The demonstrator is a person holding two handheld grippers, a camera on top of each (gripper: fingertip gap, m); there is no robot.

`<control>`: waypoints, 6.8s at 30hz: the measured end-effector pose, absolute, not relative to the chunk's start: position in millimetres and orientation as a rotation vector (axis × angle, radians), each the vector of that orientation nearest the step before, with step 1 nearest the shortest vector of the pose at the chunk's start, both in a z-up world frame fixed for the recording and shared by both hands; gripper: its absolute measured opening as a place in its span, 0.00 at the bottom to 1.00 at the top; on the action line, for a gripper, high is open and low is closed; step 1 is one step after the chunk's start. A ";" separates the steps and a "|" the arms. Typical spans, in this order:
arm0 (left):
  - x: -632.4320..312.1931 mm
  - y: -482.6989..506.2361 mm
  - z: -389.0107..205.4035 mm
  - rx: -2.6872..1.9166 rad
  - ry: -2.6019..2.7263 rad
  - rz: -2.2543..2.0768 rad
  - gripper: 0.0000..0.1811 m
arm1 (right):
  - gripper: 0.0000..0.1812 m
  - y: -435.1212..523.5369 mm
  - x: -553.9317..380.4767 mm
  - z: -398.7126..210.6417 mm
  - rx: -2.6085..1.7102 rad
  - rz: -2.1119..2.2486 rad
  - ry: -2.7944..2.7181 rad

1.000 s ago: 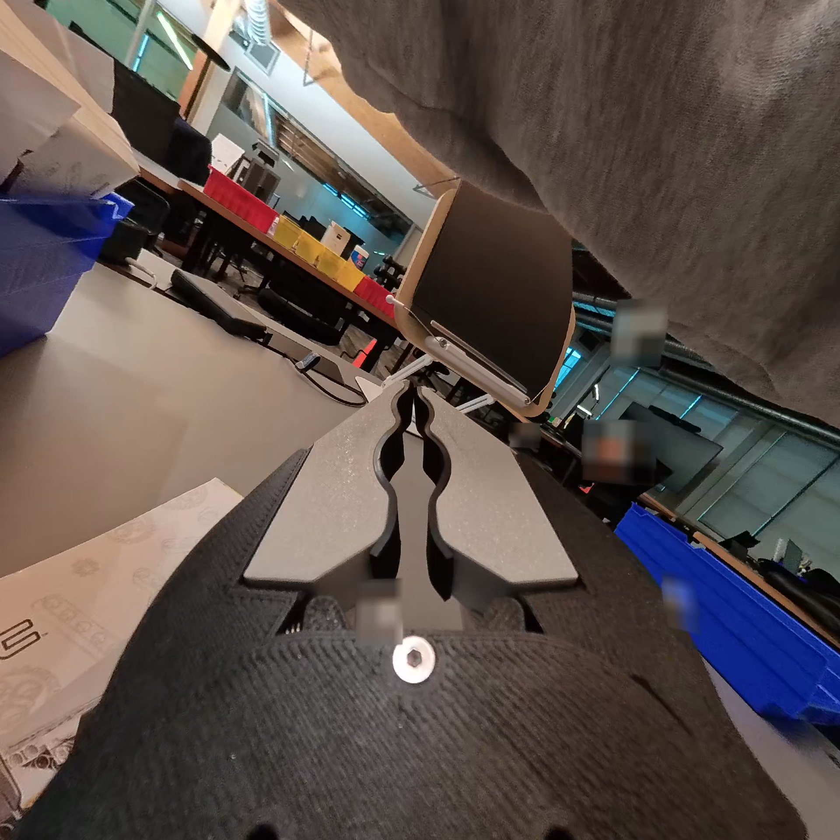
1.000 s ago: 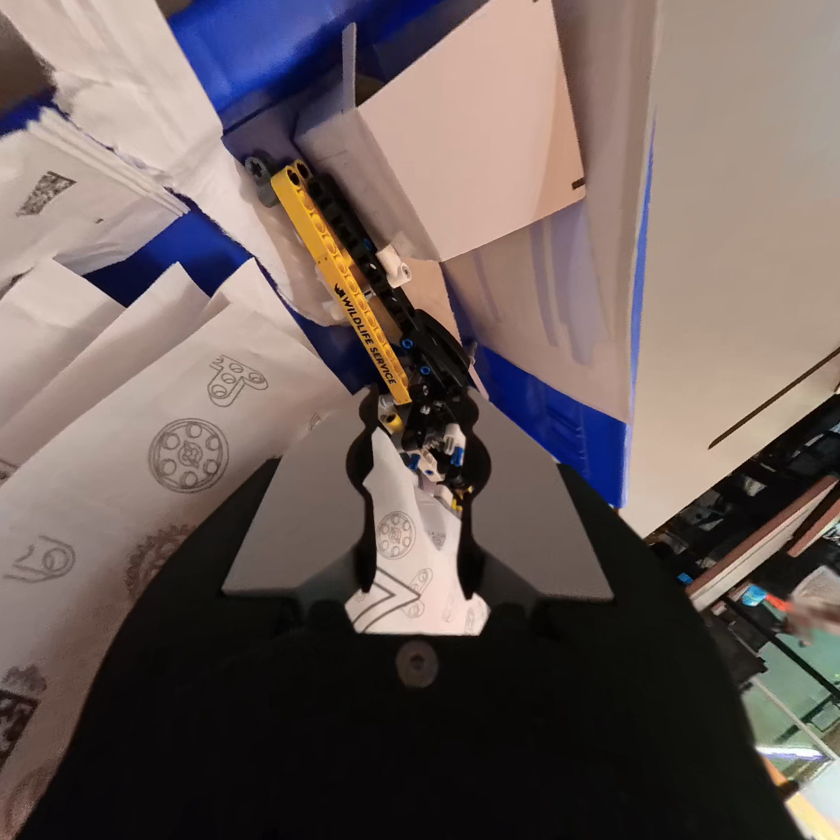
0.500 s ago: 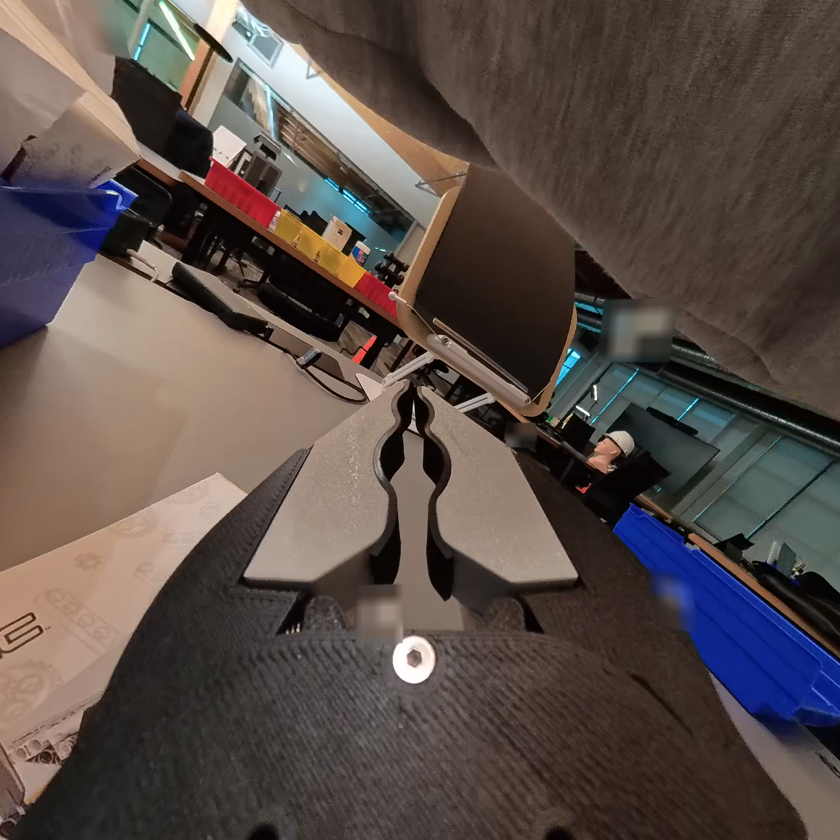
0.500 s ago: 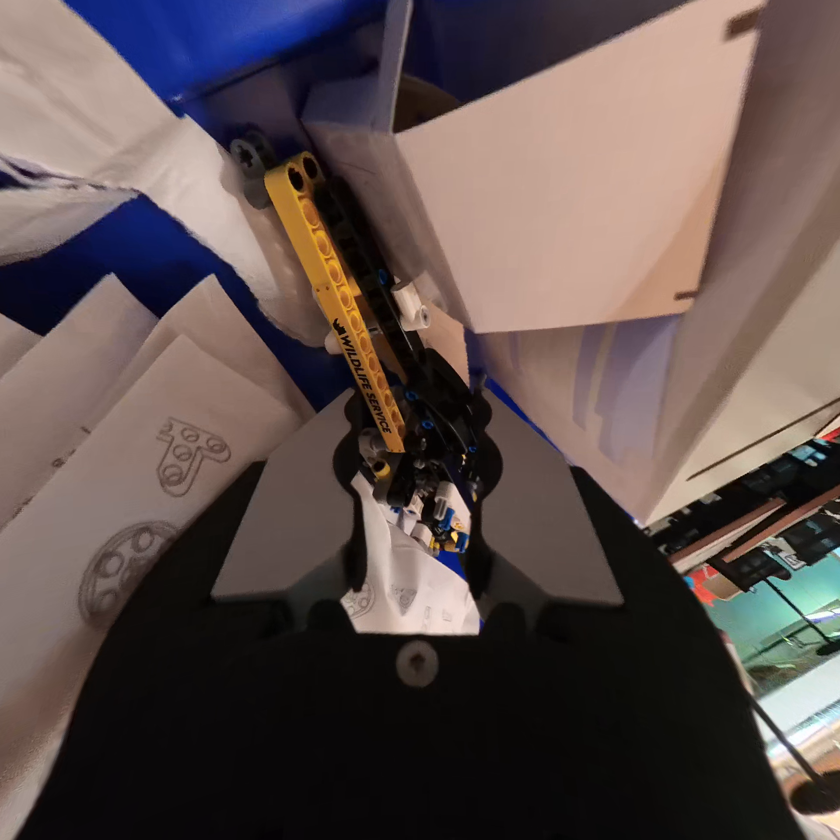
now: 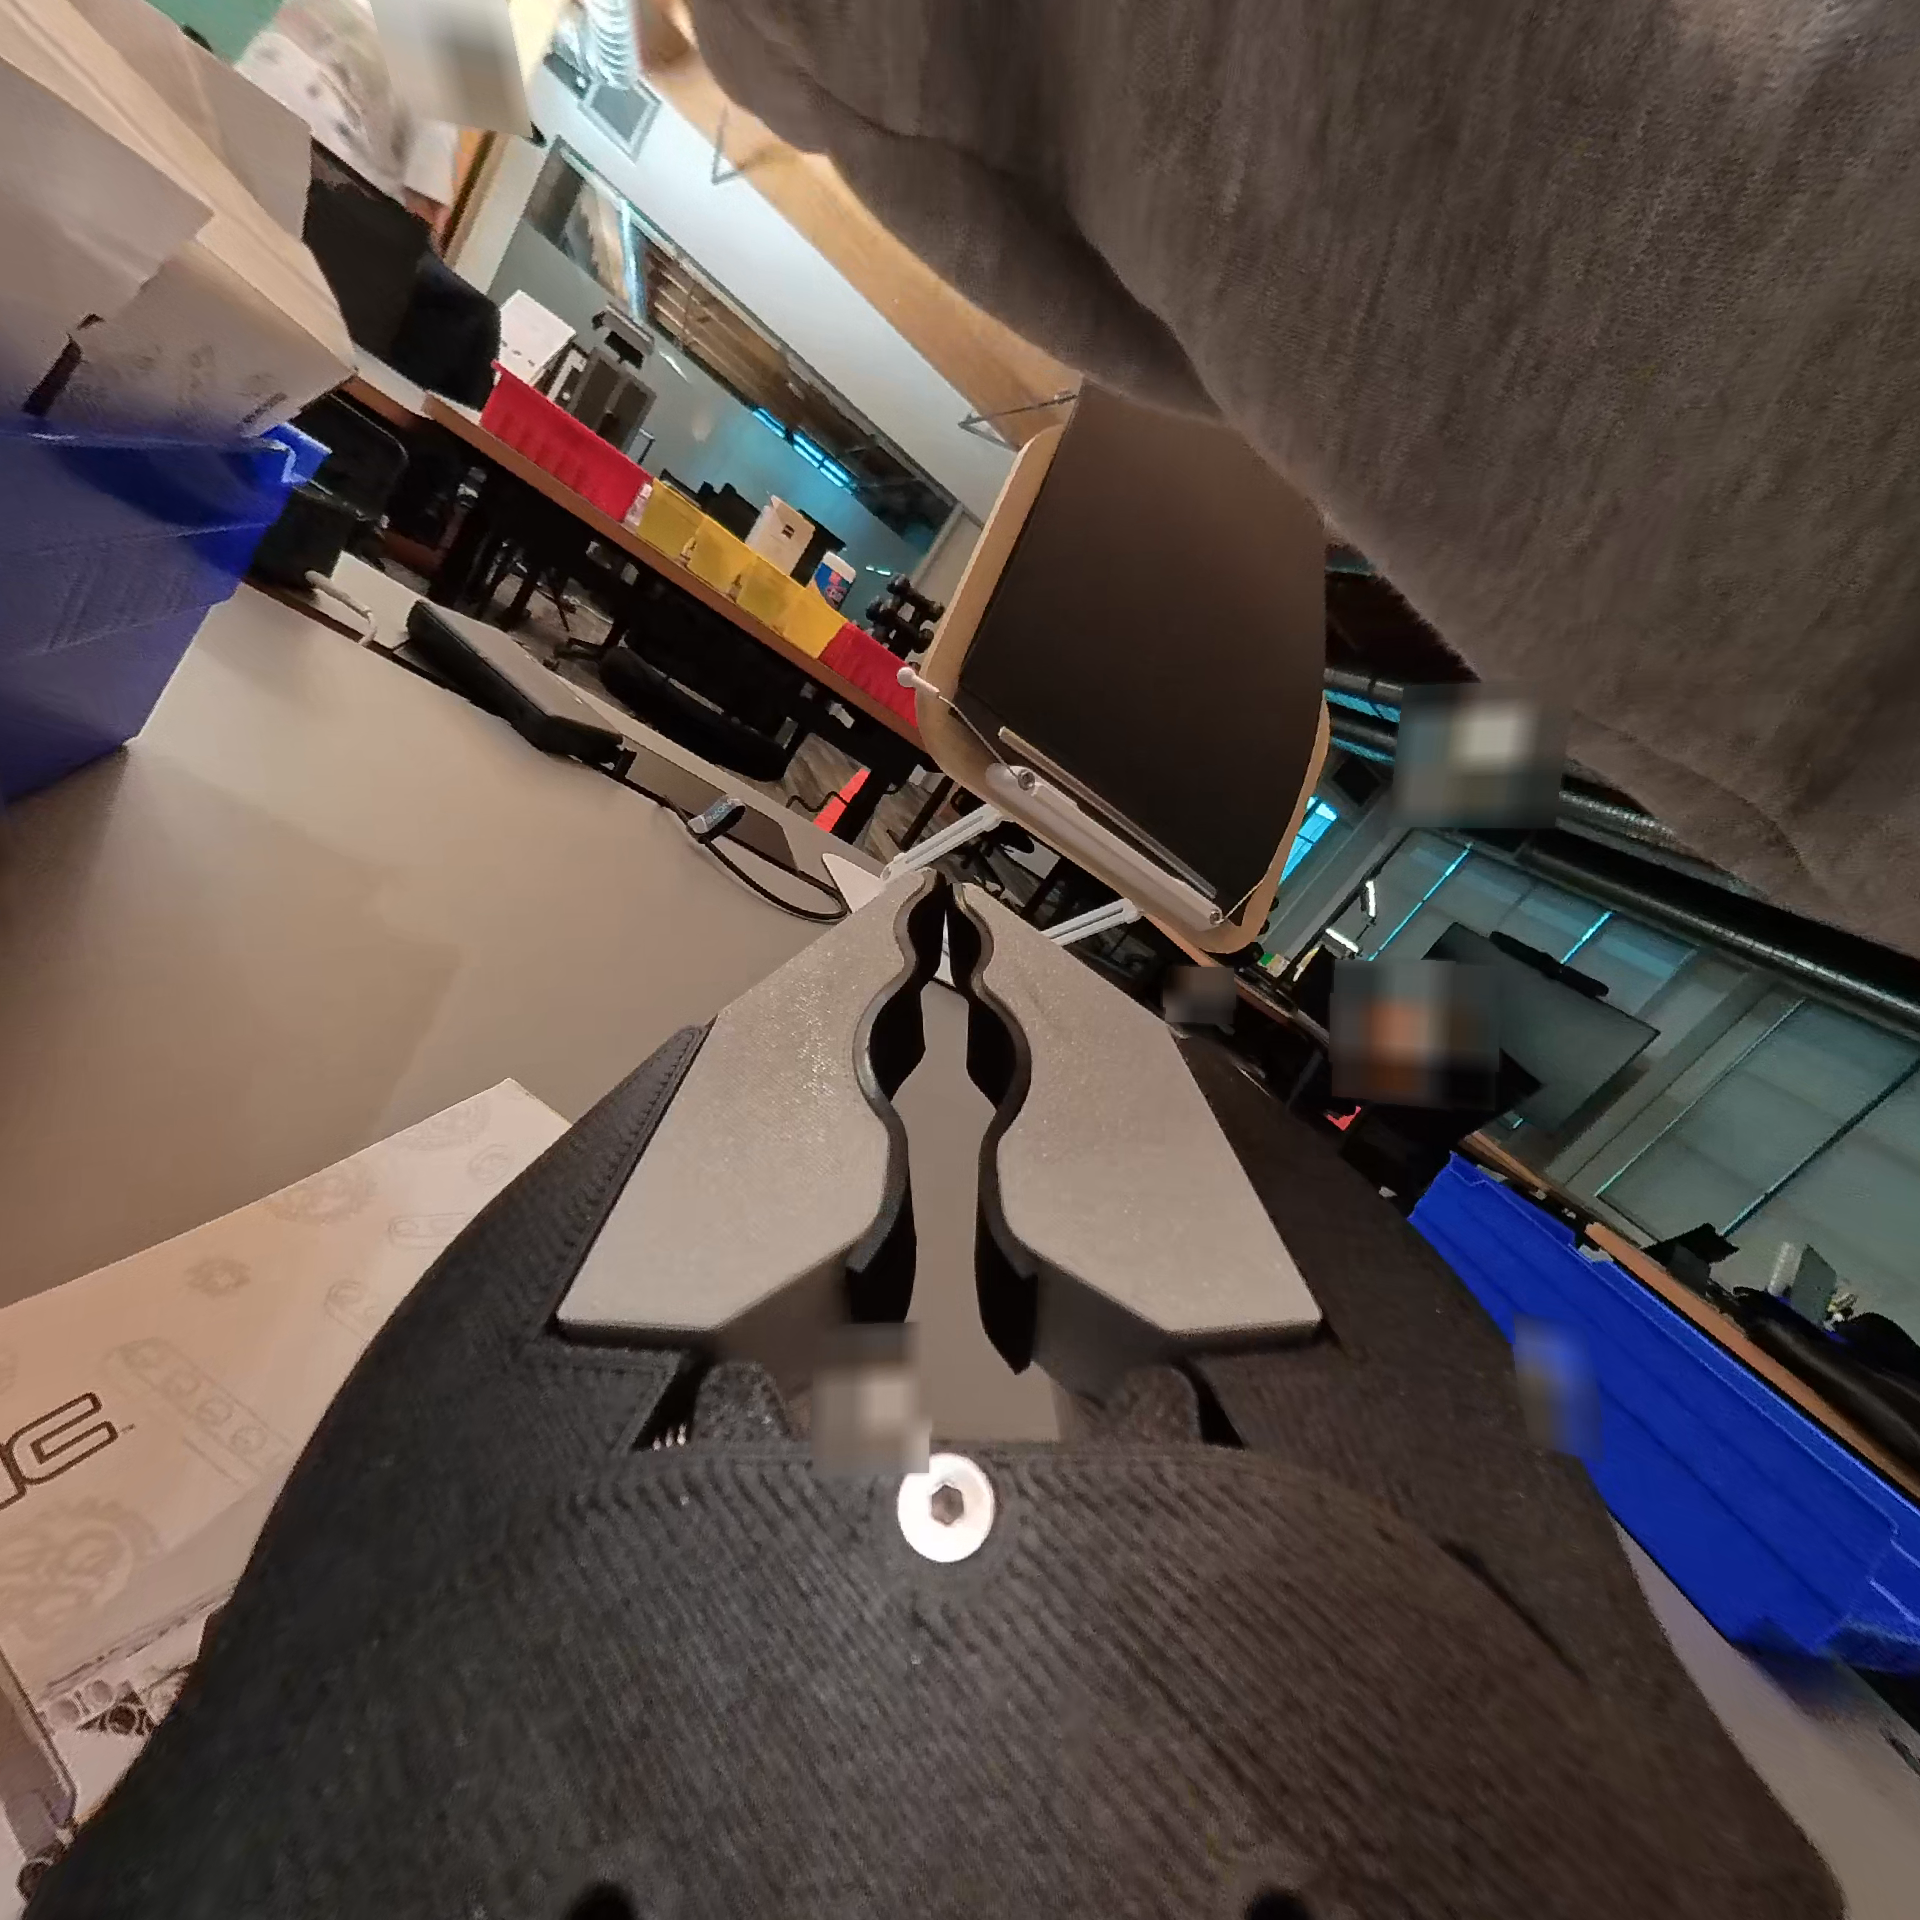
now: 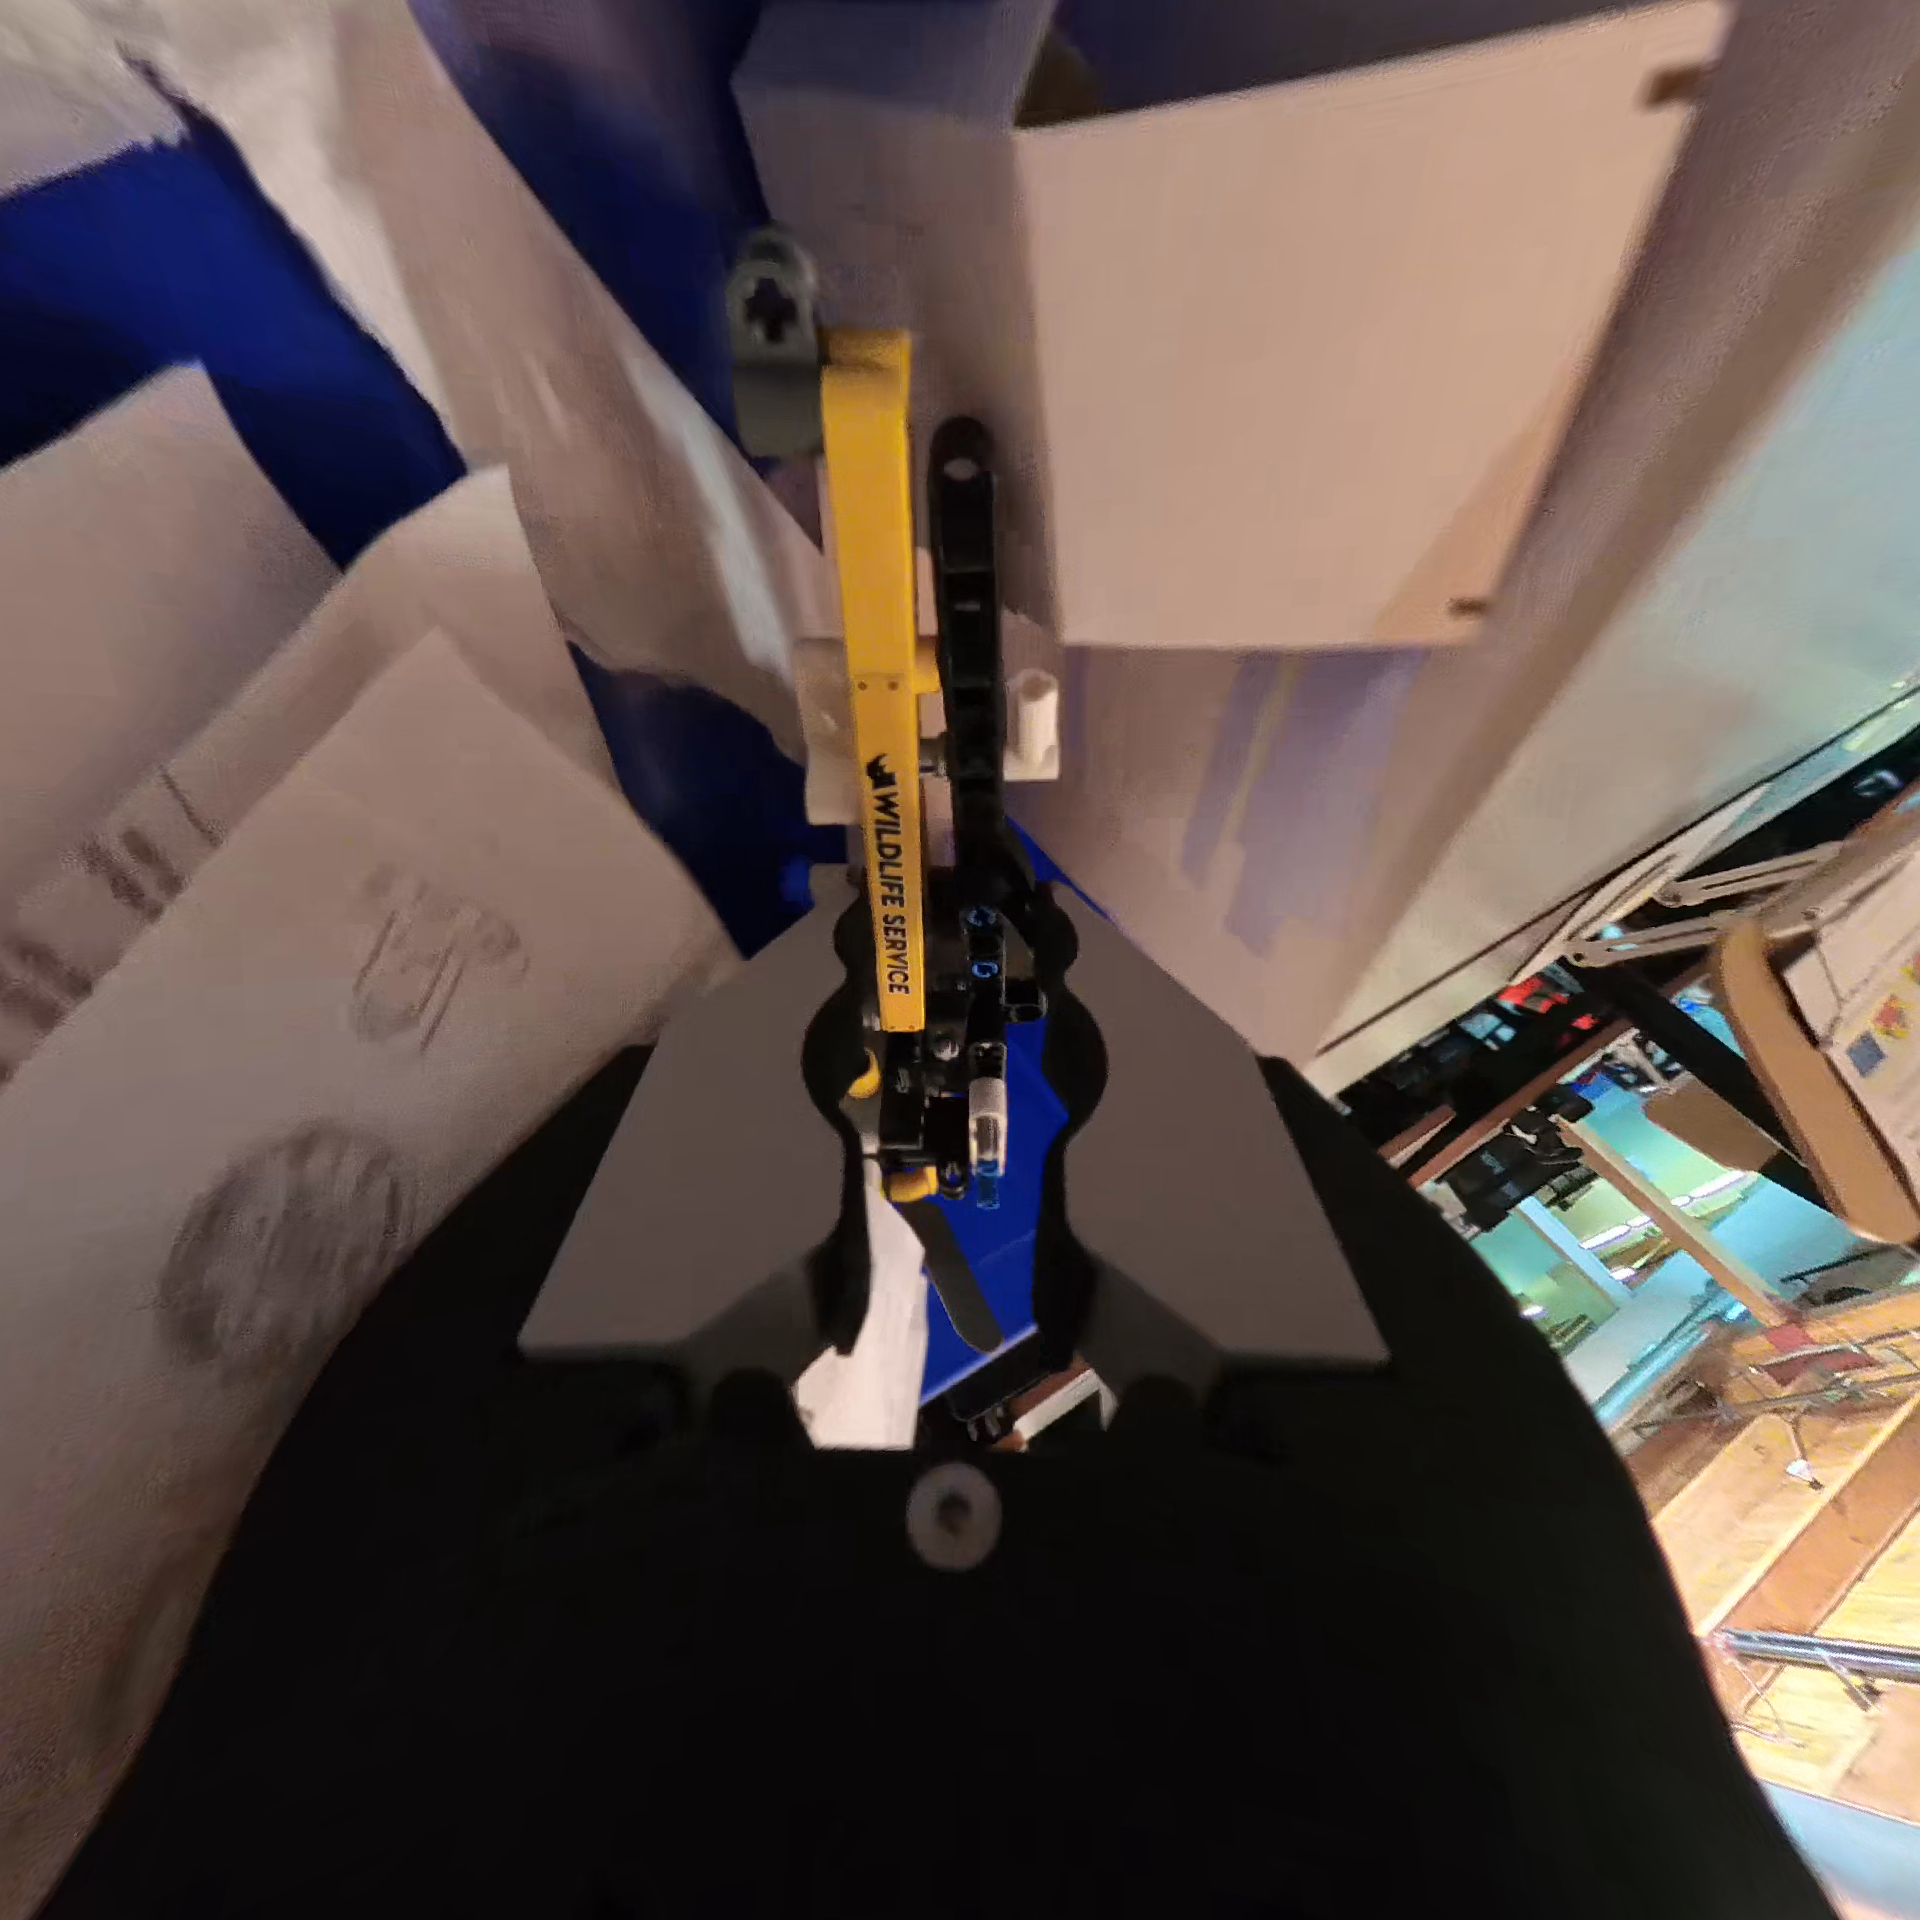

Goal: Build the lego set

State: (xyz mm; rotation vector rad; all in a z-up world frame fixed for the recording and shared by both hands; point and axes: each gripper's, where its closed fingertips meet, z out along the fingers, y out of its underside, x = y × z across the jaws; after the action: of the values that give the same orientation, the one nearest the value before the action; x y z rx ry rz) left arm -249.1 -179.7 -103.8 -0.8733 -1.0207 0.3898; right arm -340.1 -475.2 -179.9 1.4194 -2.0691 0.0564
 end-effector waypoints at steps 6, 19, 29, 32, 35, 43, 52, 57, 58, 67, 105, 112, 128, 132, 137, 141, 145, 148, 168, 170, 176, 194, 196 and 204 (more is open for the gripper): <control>-249.9 -180.6 -104.8 -0.870 -1.026 0.385 0.00 | 0.14 -468.3 -346.0 -142.6 1.432 0.173 -1.960; -251.0 -181.6 -106.8 -0.872 -1.033 0.385 0.00 | 0.11 -447.8 -348.0 -73.8 1.313 0.427 -1.849; -251.7 -182.2 -107.9 -0.872 -1.038 0.379 0.00 | 0.11 -441.7 -349.6 -26.1 1.156 0.605 -1.851; -251.9 -183.0 -108.2 -0.867 -1.041 0.374 0.00 | 0.11 -438.3 -349.9 -6.8 1.116 0.639 -1.843; -252.2 -182.9 -108.6 -0.869 -1.043 0.373 0.00 | 0.10 -435.0 -349.8 15.8 1.066 0.685 -1.822; -252.2 -182.6 -109.1 -0.876 -1.044 0.379 0.00 | 0.08 -428.3 -353.1 52.4 0.897 0.812 -1.837; -251.5 -183.1 -109.1 -0.878 -1.043 0.383 0.00 | 0.08 -407.9 -356.2 99.7 0.764 0.895 -1.803; -250.8 -183.5 -109.1 -0.879 -1.042 0.379 0.00 | 0.08 -353.6 -361.9 151.7 0.575 0.970 -1.776; -250.6 -183.5 -109.0 -0.879 -1.041 0.381 0.00 | 0.08 -338.4 -362.1 160.5 0.535 0.984 -1.771; -244.6 -174.2 -105.1 -0.937 -0.990 0.424 0.00 | 0.07 -175.4 -326.6 176.5 0.297 0.929 -1.740; -165.0 34.1 -89.3 -1.320 -0.479 0.260 0.15 | 0.08 137.2 -143.0 6.3 -0.272 0.725 -1.879; -161.4 31.1 -97.7 -1.323 -0.489 0.205 0.15 | 0.08 142.8 -132.2 11.3 -0.340 0.735 -1.889; -143.2 44.8 -113.1 -1.420 -0.432 0.033 0.21 | 0.08 121.6 -128.9 9.6 -0.418 0.744 -2.042; -136.7 44.8 -109.8 -1.399 -0.426 -0.051 0.22 | 0.08 120.7 -124.6 -1.5 -0.411 0.702 -2.082; -141.5 36.5 -99.3 -1.326 -0.450 -0.071 0.22 | 0.07 121.5 -115.4 -13.6 -0.395 0.695 -2.142; -137.6 42.3 -99.9 -1.340 -0.434 -0.056 0.22 | 0.07 128.7 -112.9 -17.2 -0.368 0.659 -2.189; -127.2 54.1 -102.5 -1.365 -0.407 -0.063 0.23 | 0.07 132.0 -112.3 -19.7 -0.340 0.637 -2.255; -123.5 63.5 -97.0 -1.358 -0.387 -0.071 0.22 | 0.07 131.2 -113.5 -26.7 -0.302 0.589 -2.365; -116.0 89.9 -88.3 -1.479 -0.253 -0.038 0.37 | 0.07 75.3 -140.7 -60.8 -0.157 0.477 -2.775; -116.4 88.5 -91.3 -1.476 -0.251 -0.038 0.34 | 0.07 65.2 -141.3 -66.0 -0.135 0.454 -2.825; -128.0 80.6 -101.8 -1.440 -0.316 -0.122 0.32 | 0.07 49.7 -153.0 -81.9 -0.072 0.240 -2.908; -153.1 55.7 -98.5 -1.213 -0.547 -0.507 0.29 | 0.09 30.3 -189.6 -96.9 -0.366 -0.008 -3.259; -151.7 56.4 -98.6 -1.214 -0.544 -0.521 0.29 | 0.09 33.5 -187.0 -97.9 -0.394 -0.020 -3.291; -156.8 52.5 -97.7 -1.169 -0.577 -0.563 0.28 | 0.12 38.3 -198.1 -90.5 -0.456 0.079 -3.227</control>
State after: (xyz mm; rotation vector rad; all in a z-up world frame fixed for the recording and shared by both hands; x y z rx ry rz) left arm -156.8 52.5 -97.7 -1.1694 -0.5771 -0.5628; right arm -198.1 38.3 -90.5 -0.4560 -3.2273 0.0786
